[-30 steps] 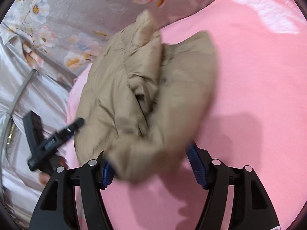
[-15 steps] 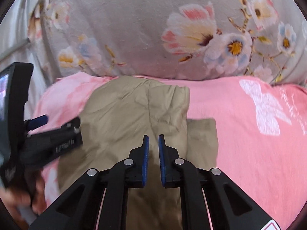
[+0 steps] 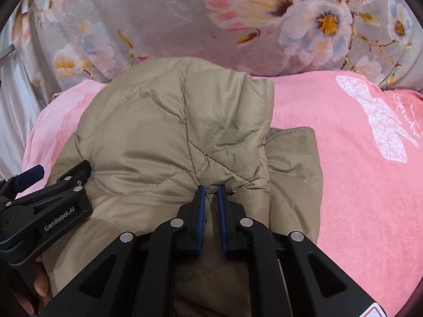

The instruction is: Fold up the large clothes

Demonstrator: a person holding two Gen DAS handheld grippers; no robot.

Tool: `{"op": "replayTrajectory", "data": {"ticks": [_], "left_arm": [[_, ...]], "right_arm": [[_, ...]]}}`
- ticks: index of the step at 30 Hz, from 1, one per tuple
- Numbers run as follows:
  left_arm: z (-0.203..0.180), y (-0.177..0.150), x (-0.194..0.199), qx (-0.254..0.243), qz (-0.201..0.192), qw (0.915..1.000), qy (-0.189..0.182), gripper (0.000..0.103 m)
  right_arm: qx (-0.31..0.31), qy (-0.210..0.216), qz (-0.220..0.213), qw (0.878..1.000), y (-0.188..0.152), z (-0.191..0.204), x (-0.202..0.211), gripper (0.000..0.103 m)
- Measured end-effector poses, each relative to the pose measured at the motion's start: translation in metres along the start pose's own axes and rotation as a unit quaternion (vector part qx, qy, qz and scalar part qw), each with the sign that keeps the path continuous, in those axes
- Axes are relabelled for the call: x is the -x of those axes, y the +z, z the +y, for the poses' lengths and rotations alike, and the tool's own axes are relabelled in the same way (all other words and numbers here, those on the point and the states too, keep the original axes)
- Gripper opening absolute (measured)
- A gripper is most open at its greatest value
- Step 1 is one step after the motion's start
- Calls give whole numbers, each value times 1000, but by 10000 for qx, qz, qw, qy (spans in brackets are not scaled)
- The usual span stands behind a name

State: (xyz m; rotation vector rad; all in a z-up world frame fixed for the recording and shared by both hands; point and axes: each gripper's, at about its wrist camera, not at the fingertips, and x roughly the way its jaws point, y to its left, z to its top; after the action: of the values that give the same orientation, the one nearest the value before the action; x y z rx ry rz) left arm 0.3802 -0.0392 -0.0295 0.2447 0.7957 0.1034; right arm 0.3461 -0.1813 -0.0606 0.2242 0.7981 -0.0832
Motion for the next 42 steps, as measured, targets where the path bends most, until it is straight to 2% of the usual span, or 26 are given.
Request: {"op": "replayTrajectory", "data": {"ticks": [10, 13, 16, 17, 19, 20, 21, 23, 26, 29, 33, 38, 42], "left_arm": [[-5, -11, -9, 1, 2, 10000, 9, 85], [-6, -11, -8, -20, -24, 10000, 34, 85], [4, -14, 0, 88, 23, 9998, -199, 85], [10, -16, 8, 168, 29, 9994, -306, 85], [21, -24, 27, 247, -31, 9991, -340, 88], [26, -32, 43, 232, -110, 9993, -274, 91], [31, -40, 54, 219, -183, 9993, -239, 92], [38, -55, 71, 228, -255, 9991, -261, 94], [45, -92, 94, 315, -156, 9985, -413, 94], [48, -124, 110, 384, -219, 9983, -376, 94], [44, -173, 123, 344, -227, 9987, -301, 94], [39, -210, 127, 278, -40, 9985, -474, 94], [35, -228, 130, 255, -32, 9983, -523, 94]], "right_arm": [[111, -53, -65, 9999, -11, 2, -10, 8], [190, -60, 39, 9998, -9, 3, -11, 9], [197, -87, 224, 9995, -3, 2, 3, 12], [108, -46, 181, 9998, -3, 0, 17, 18], [60, 56, -61, 9999, -10, -1, 49, 37], [80, 45, -154, 9998, -15, -1, 61, 52], [104, 15, -324, 9994, -24, -1, 80, 61], [103, -79, -536, 9985, -48, -2, 109, 66], [99, -235, -588, 9979, -84, -4, 130, 72], [-63, -315, -512, 9982, -133, -9, 144, 73], [13, -522, -374, 9979, -176, -12, 150, 73], [183, -594, -322, 9975, -209, -7, 156, 73], [257, -658, -363, 9968, -216, -3, 161, 74]]}}
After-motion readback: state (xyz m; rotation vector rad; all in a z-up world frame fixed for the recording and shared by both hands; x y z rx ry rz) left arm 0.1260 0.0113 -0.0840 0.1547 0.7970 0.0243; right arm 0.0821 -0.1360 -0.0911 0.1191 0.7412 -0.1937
